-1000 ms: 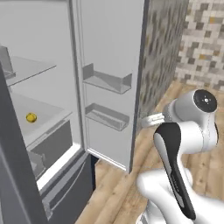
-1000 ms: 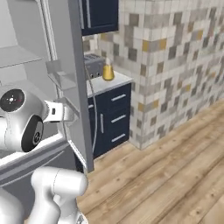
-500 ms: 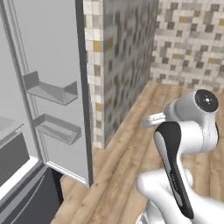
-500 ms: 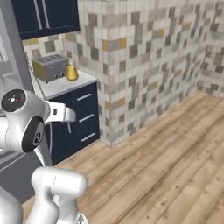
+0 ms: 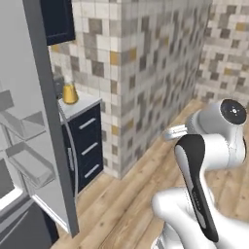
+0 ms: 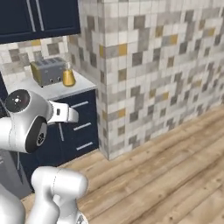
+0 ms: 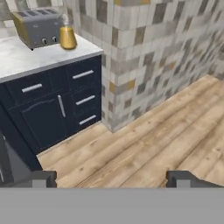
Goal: Move the lemon and lemon wedge from the top shelf to the second highest shelf to make space. Then, place the pitcher from the counter on the cleared top shelf.
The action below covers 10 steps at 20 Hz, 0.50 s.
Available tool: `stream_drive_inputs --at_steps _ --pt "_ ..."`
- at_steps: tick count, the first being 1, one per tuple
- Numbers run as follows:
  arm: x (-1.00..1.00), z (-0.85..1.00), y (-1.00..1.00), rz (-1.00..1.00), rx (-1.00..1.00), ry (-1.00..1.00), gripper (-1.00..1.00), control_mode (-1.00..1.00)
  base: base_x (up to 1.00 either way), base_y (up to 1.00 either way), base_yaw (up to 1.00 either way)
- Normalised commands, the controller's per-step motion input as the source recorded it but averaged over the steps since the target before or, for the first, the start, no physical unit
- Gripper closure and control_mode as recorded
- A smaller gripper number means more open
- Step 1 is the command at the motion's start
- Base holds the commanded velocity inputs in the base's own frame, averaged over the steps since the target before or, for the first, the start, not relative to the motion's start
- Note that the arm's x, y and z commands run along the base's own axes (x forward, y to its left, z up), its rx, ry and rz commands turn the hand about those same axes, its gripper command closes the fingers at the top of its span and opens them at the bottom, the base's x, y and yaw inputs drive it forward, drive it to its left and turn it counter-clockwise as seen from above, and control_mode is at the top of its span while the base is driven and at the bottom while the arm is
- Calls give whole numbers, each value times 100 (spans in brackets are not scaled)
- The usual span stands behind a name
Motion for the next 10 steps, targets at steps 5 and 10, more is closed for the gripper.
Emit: stream_drive_inputs --at_steps 5,10 --pt "0 0 0 0 0 0 -100 100 79 -43 47" --pt "0 0 0 0 0 0 -100 100 76 -16 42"
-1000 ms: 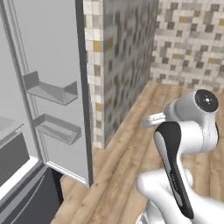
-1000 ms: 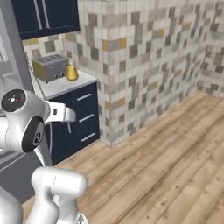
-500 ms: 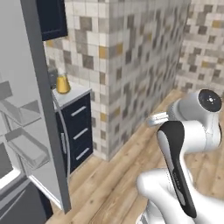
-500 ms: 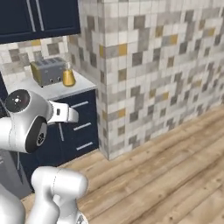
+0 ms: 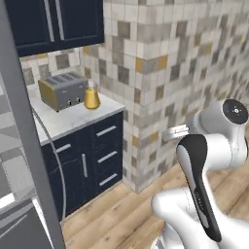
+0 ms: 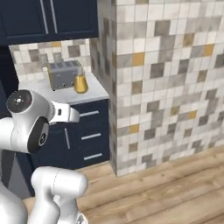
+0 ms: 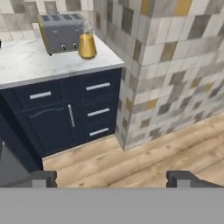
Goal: Move the lemon and lemon wedge from the top shelf to the second highest shelf to make space. Then, place the pitcher from the counter on the cleared top shelf.
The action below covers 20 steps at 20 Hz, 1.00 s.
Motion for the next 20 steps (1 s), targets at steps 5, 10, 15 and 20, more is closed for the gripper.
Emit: stream_drive_inputs --at_steps 5,10,15,20 --pt "0 0 0 0 0 0 -100 100 79 0 33" --pt "0 0 0 0 0 0 -100 100 83 0 30" --pt "0 0 0 0 0 0 -100 100 82 -3 25" --pt "0 0 0 0 0 0 -100 100 76 -7 25"
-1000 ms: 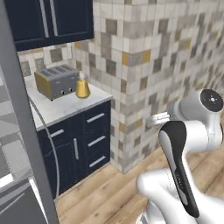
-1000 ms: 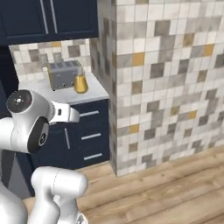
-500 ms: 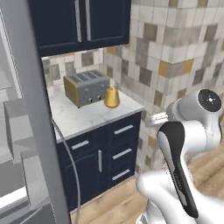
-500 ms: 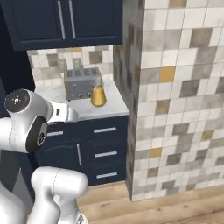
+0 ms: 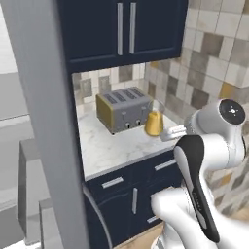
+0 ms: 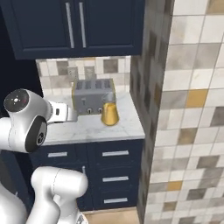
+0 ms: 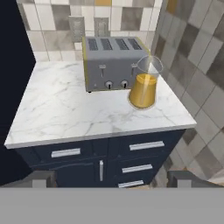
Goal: Move the lemon and lemon wedge from the top shelf to the second highest shelf to make space. Then, place the pitcher from the counter on the cleared top shelf.
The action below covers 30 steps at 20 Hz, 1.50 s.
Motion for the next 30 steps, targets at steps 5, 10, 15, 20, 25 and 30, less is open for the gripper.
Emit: stream_drive_inputs --at_steps 5,10,15,20,25,30 --pt "0 0 0 0 0 0 -100 100 54 -34 13" --pt "0 0 0 0 0 0 -100 100 27 -47 0" --pt "29 -11 -7 -3 0 -1 -100 -100 0 0 0" --pt "42 -24 0 -10 0 0 -100 -100 0 0 0" --pt "40 -45 0 -9 0 2 -100 -100 0 0 0" --pt "49 -57 0 -5 0 4 -100 -100 0 0 0"
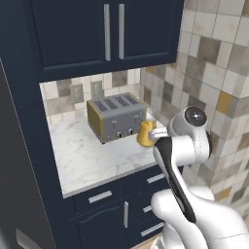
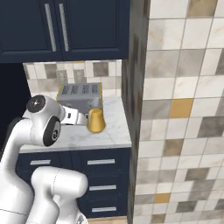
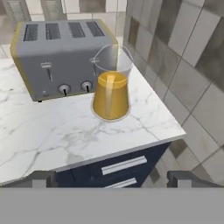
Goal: Move the lemon and lemon wedge from the top shelf to the second highest shelf to make space. Then, place the pitcher from the counter on the cleared top shelf.
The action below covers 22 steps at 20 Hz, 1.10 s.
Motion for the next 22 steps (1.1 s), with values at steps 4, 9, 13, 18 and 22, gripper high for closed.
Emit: stream_drive_inputs --at_steps 4,9,13,18,22 --pt "45 -57 0 -3 0 7 -100 -100 0 0 0" --pt "42 -40 0 -3 0 6 -100 -100 0 0 0" --pt "41 -8 0 -4 0 1 -100 -100 0 0 0" --pt "33 0 0 -1 1 0 -100 -100 0 0 0" --pt "34 -2 0 0 0 0 -100 -100 0 0 0"
